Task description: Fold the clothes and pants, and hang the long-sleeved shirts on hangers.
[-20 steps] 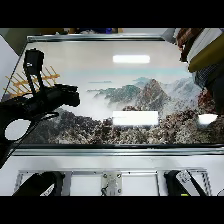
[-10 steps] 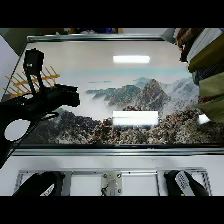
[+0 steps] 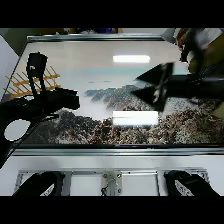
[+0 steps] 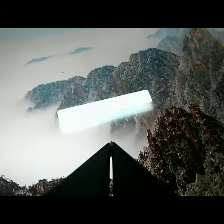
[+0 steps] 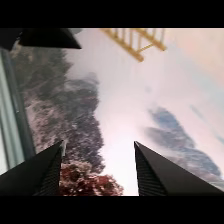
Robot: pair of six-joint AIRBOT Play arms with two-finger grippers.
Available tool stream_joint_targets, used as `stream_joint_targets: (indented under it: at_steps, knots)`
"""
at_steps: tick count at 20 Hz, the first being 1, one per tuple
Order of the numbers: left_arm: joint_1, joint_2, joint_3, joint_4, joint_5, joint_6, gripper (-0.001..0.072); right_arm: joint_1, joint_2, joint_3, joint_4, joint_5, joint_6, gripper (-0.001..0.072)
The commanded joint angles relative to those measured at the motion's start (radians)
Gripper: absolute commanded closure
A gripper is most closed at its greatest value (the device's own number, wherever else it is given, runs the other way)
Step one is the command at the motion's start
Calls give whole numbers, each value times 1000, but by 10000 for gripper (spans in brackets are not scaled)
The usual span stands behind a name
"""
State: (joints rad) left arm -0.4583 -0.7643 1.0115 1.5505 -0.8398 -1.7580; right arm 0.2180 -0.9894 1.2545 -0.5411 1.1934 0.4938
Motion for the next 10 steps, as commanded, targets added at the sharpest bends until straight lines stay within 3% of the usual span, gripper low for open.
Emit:
stream_joint_targets:
  at_steps: [1, 6, 7, 8, 9, 10]
  knots:
    - [1, 0, 0, -6, -6, 0, 691, 202, -68, -78, -43, -86, 23, 240]
    - [1, 0, 0, -7, -6, 0, 691, 252, -117, -78, -39, -135, 23, 242]
    - [1, 0, 0, -7, -6, 0, 691, 251, -117, -78, -39, -134, 23, 304]
    - [1, 0, 0, -7, -6, 0, 690, 251, -117, -78, -39, -127, 23, 541]
    - [1, 0, 0, -7, -6, 0, 691, 251, -118, -78, -39, -117, 23, 691]
    - [1, 0, 0, -6, -6, 0, 691, 251, -119, -78, -39, -115, 23, 694]
